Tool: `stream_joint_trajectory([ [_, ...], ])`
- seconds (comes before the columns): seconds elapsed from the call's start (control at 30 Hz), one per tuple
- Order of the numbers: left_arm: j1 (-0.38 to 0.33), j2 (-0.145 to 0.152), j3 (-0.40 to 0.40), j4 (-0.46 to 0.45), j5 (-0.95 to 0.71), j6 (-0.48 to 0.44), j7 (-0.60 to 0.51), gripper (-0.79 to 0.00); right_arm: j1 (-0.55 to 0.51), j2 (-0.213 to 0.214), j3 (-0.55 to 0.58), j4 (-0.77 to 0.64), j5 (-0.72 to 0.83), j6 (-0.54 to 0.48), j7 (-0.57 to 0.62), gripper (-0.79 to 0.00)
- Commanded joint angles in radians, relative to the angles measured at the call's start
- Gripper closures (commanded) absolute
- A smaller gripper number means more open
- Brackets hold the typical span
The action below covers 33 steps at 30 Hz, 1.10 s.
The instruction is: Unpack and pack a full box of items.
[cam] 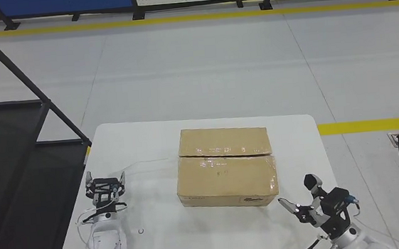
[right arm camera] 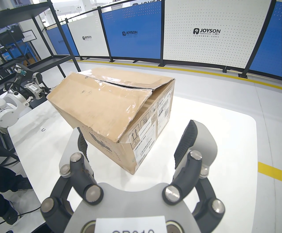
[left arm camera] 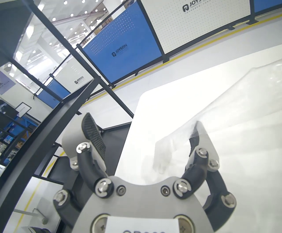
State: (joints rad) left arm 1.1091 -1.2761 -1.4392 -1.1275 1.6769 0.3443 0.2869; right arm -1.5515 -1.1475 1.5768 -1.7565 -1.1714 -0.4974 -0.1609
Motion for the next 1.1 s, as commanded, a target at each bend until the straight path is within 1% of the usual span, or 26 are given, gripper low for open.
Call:
stream_joint_trajectory([
  [0.0, 0.002, -0.003, 0.003, -0.006, -0.039, -0.046, -0.012, -0.785, 0.002, 0.0, -0.001, 0.0, -0.001, 0.0, 0.002, -0.785],
  [0.03, 0.003, -0.004, 0.006, -0.012, -0.057, -0.067, -0.014, -0.785, 0.003, 0.0, -0.001, 0.0, -0.001, 0.0, 0.003, -0.785],
  [0.37, 0.003, -0.004, 0.006, -0.012, -0.057, -0.067, -0.014, -0.785, -0.013, 0.001, 0.003, -0.016, -0.004, 0.007, 0.0, -0.785],
  [0.43, 0.005, -0.005, -0.002, -0.014, -0.075, -0.071, -0.034, -0.785, -0.019, 0.002, 0.005, -0.02, -0.005, 0.008, -0.003, -0.785],
  [0.57, -0.025, -0.008, -0.006, 0.04, -0.086, -0.054, -0.066, -0.785, -0.028, 0.002, 0.009, -0.023, -0.007, 0.007, -0.007, -0.785],
  [0.7, -0.058, -0.014, -0.008, 0.113, -0.093, -0.006, -0.07, -0.785, -0.028, 0.003, 0.007, -0.019, -0.007, 0.007, -0.005, -0.785],
  [0.9, -0.1, -0.022, -0.027, 0.189, -0.138, 0.071, -0.058, -0.785, -0.017, 0.003, 0.001, -0.012, -0.01, 0.003, 0.006, -0.785],
  [1.07, -0.136, -0.031, -0.042, 0.23, -0.2, 0.112, -0.035, -0.785, -0.01, 0.003, -0.004, -0.01, -0.011, 0.001, 0.013, -0.785],
])
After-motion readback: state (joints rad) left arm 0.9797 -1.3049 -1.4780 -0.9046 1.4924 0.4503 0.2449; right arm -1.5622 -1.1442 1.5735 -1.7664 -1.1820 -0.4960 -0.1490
